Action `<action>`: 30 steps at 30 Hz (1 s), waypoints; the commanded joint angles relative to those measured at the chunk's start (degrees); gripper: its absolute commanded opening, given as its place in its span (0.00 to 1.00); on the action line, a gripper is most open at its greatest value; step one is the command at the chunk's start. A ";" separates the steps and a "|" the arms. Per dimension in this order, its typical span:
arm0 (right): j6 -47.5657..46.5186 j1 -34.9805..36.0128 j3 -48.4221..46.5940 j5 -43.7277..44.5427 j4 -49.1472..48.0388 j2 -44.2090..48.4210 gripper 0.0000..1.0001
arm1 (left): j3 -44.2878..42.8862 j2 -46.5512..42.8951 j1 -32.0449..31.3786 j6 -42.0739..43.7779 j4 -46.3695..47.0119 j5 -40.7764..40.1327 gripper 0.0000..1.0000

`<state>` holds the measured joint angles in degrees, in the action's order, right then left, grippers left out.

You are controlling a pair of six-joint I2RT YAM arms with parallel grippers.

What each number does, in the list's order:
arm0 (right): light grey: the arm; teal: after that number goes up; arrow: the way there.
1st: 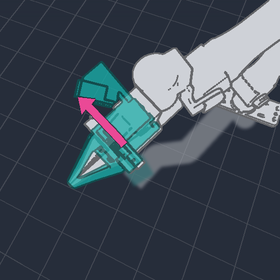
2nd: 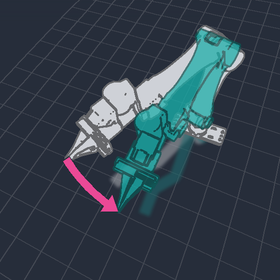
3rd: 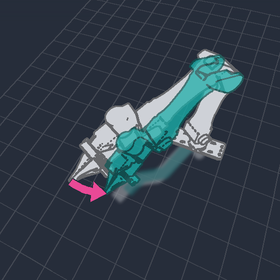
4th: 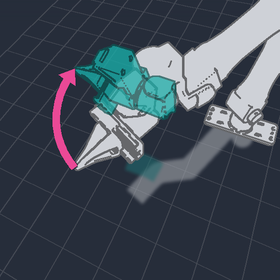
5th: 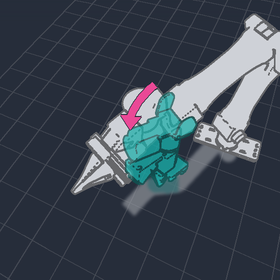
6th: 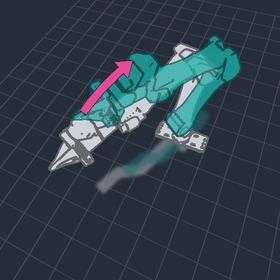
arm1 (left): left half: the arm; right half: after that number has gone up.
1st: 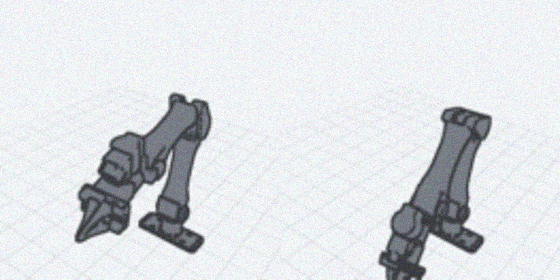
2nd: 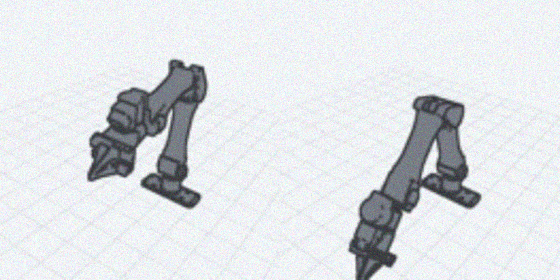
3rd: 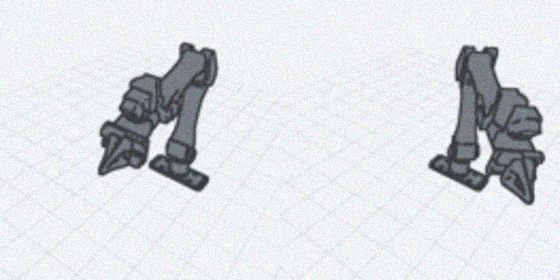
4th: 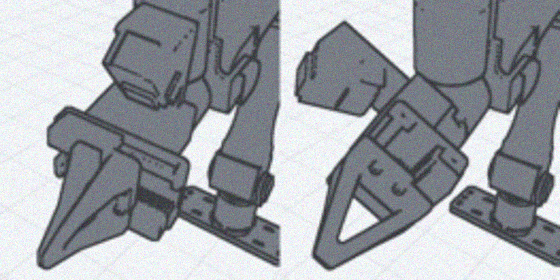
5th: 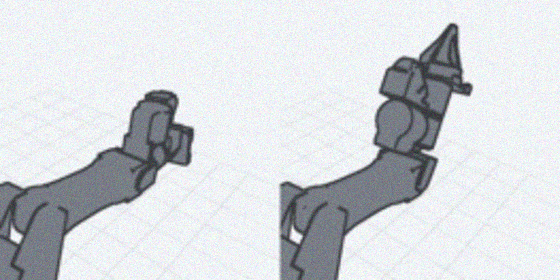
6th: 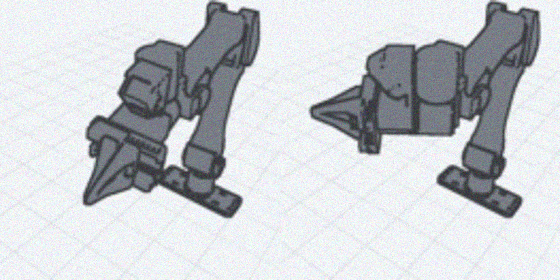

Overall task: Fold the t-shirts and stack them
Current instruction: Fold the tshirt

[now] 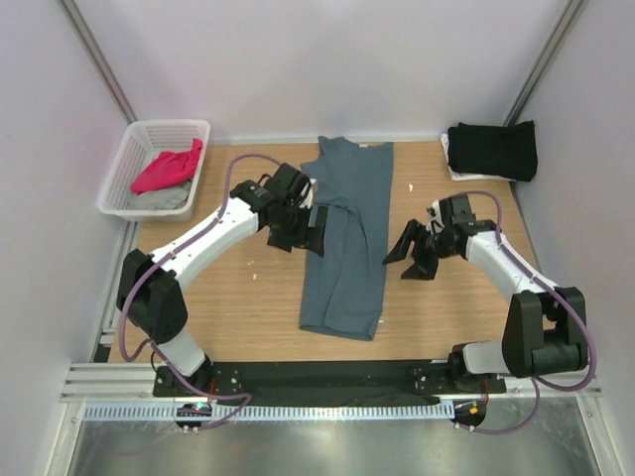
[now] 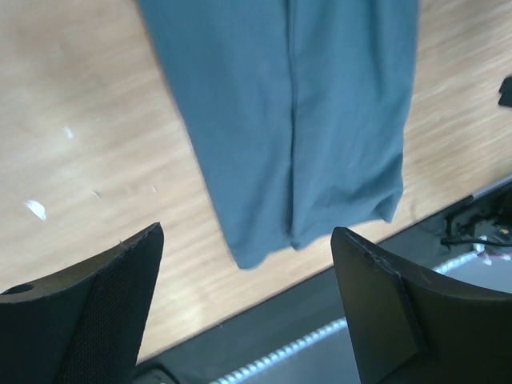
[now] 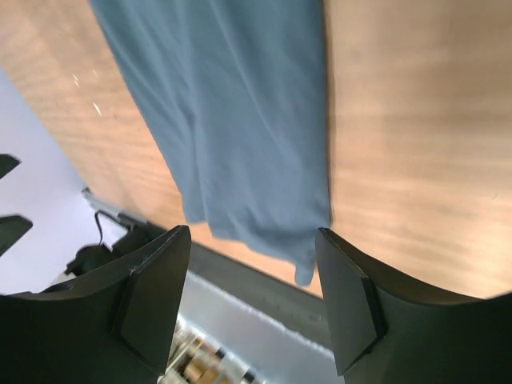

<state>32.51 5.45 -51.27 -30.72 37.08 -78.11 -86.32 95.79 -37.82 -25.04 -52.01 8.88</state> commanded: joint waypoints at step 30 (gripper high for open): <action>9.06 11.60 19.62 -6.90 -8.08 -2.93 0.62 | 39.04 -0.16 2.40 -29.89 31.09 17.83 0.63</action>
<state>40.45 16.10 -31.97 -36.86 29.69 -80.82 -48.16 94.52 -35.70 -54.26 -23.75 26.85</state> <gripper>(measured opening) 0.624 0.648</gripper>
